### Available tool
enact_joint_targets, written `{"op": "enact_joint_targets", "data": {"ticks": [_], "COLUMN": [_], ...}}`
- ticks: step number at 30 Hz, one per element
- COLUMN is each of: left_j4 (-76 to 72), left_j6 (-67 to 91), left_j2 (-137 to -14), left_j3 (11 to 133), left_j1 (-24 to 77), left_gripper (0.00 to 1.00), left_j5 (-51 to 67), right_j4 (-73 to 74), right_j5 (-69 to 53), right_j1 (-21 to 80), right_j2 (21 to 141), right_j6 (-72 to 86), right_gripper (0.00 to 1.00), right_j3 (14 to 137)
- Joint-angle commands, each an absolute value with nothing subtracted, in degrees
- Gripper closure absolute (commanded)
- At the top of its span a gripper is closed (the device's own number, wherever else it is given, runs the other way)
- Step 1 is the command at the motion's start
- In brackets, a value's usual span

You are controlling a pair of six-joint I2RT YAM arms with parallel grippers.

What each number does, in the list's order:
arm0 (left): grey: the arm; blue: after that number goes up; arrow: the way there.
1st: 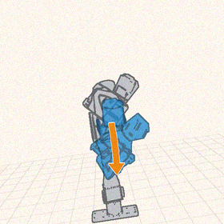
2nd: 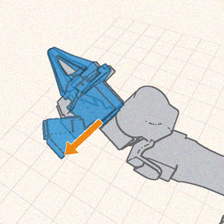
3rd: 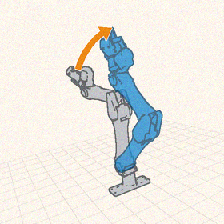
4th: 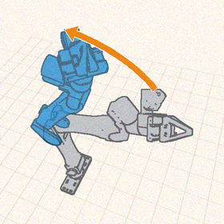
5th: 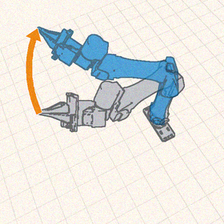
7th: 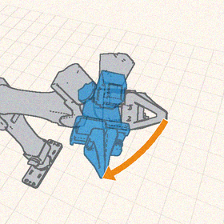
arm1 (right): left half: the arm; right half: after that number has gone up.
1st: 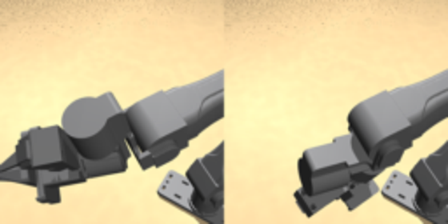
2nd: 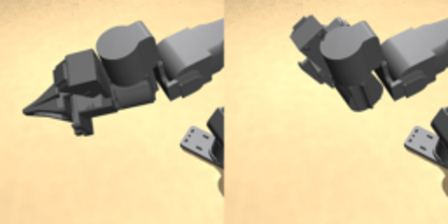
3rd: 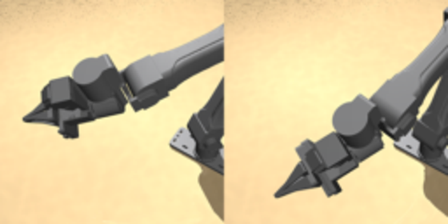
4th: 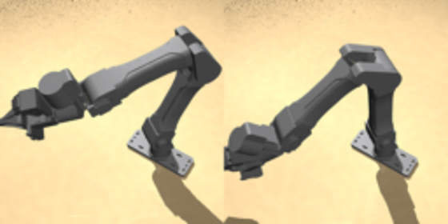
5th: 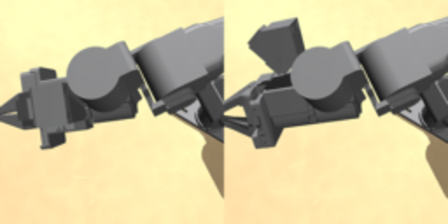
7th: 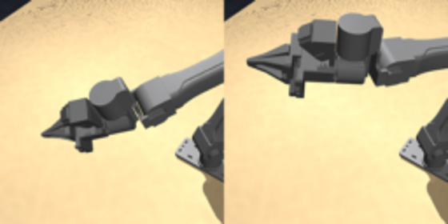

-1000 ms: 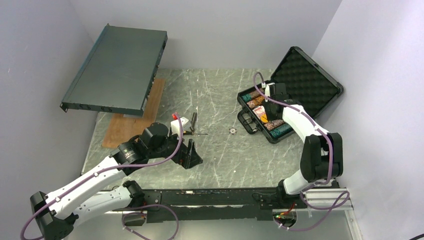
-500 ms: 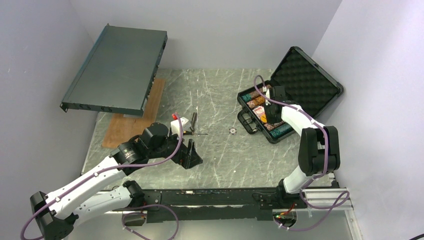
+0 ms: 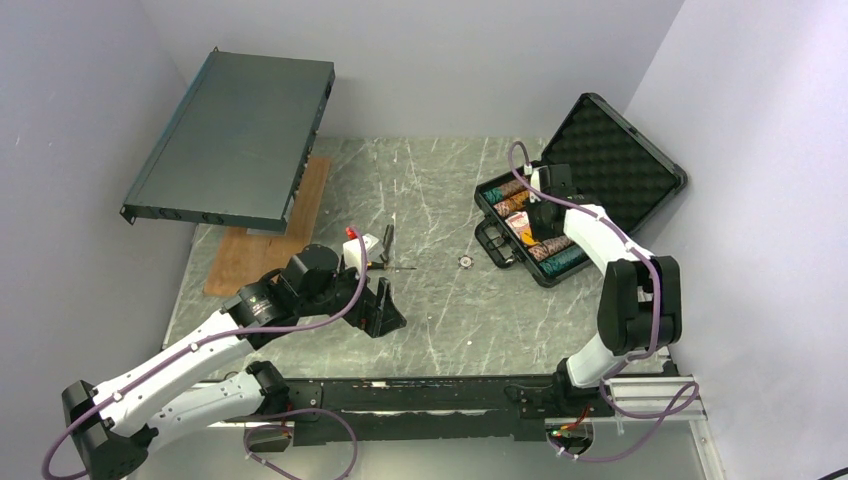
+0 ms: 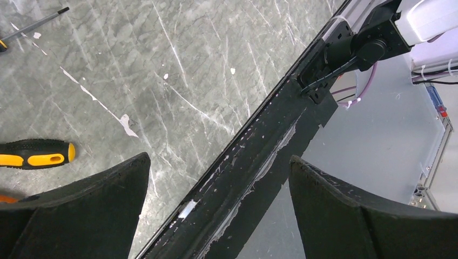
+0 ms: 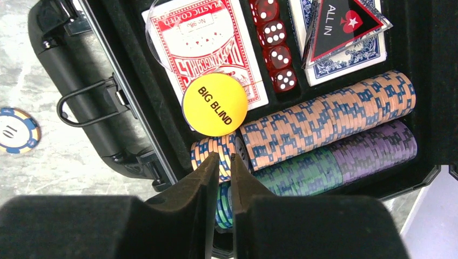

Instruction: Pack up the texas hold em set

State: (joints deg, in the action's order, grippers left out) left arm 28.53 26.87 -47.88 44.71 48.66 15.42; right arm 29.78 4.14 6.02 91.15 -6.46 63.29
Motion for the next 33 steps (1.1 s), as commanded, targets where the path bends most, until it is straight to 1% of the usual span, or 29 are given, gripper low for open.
{"op": "enact_joint_targets", "data": {"ticks": [1, 7, 12, 14, 16, 19, 20, 23, 26, 31, 33], "left_j4": [28.11, 27.65, 27.69, 27.99, 27.97, 27.68, 27.59, 27.42, 27.60, 27.89, 27.91], "left_j6": [27.33, 27.59, 27.61, 27.60, 27.64, 27.81, 27.93, 28.09, 28.09, 28.21, 28.30], "left_j2": [-47.12, -47.35, -47.85, -47.66, -47.47, -47.78, -47.93, -48.16, -48.08, -47.68, -47.51], "left_j3": [46.93, 46.76, 47.08, 47.11, 47.07, 46.98, 47.08, 47.31, 47.49, 47.24, 47.20], "left_j1": [48.51, 48.48, 48.48, 48.51, 48.51, 48.48, 48.46, 48.44, 48.50, 48.50, 48.44], "left_gripper": [0.01, 0.01, 0.01, 0.01, 0.01, 0.01, 0.01, 0.01, 0.01, 0.01, 0.01], "left_j5": [16.16, 16.30, 16.62, 16.32, 16.28, 16.47, 16.64, 16.89, 16.71, 16.74, 16.68], "right_j4": [28.80, 29.01, 30.48, 30.77, 30.77, 30.33, 30.32, 29.83, 29.09, 28.16, 28.22], "right_j5": [6.57, 9.52, 9.79, 7.82, 5.83, 4.77, 4.99, 5.75, 7.38, 8.53, 9.35], "right_j1": [5.98, 5.96, 5.97, 6.27, 6.46, 6.54, 6.51, 6.48, 6.28, 5.77, 5.75], "right_j2": [92.59, 93.15, 93.83, 92.50, 90.26, 88.03, 87.84, 88.57, 89.80, 92.69, 93.81], "right_j6": [-6.71, -6.98, -7.02, -7.08, -6.52, -5.70, -5.72, -6.29, -6.79, -6.89, -6.72], "right_gripper": [0.86, 0.90, 0.91, 0.91, 0.90, 0.81, 0.79, 0.76, 0.79, 0.87, 0.89], "right_j3": [63.34, 61.02, 63.17, 64.23, 65.00, 65.51, 65.56, 64.90, 63.73, 61.43, 61.00]}}
